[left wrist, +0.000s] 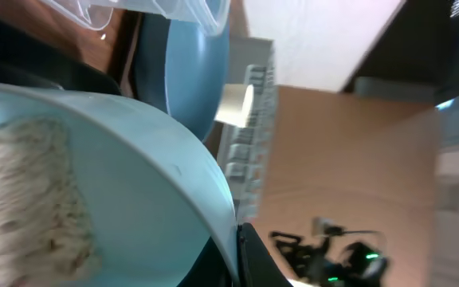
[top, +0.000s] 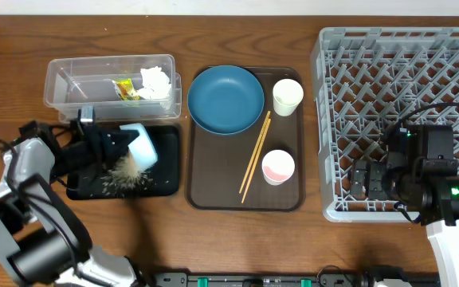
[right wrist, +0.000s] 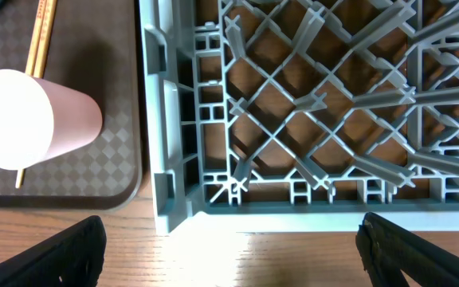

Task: Sort waste into correct bins and load items into the dishwasher rack
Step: 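Tip the bowl over the black tray to dump the rice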

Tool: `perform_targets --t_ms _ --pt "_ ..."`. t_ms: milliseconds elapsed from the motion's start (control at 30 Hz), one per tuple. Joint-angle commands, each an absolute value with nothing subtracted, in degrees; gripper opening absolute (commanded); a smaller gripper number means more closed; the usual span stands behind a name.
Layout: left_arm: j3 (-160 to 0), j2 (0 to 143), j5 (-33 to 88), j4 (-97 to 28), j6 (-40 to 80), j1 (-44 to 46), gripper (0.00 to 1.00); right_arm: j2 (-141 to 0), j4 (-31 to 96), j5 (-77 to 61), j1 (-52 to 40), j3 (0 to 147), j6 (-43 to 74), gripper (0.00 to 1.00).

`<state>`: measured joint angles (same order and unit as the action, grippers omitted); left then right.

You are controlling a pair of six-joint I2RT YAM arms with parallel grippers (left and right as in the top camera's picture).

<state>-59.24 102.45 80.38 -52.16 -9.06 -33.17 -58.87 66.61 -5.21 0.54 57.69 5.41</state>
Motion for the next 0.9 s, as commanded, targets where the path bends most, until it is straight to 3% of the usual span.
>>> perform_targets --t_ms 0,600,800,867 --pt "-59.1 105.9 90.1 -52.7 -10.3 -34.0 0.06 -58.8 66.7 -5.4 1.1 58.8 4.6 0.99" --pt "-59.1 107.4 90.1 -53.0 -5.9 -34.0 0.06 -58.8 66.7 -5.4 1.1 58.8 4.6 0.99" --pt "-59.1 107.4 83.7 -46.0 -5.7 -34.0 0.06 -58.8 66.7 -5.4 1.1 58.8 4.6 0.99" --pt "-59.1 107.4 87.3 -46.4 -5.1 -34.0 0.06 -58.8 66.7 -5.4 1.1 58.8 4.6 0.99"
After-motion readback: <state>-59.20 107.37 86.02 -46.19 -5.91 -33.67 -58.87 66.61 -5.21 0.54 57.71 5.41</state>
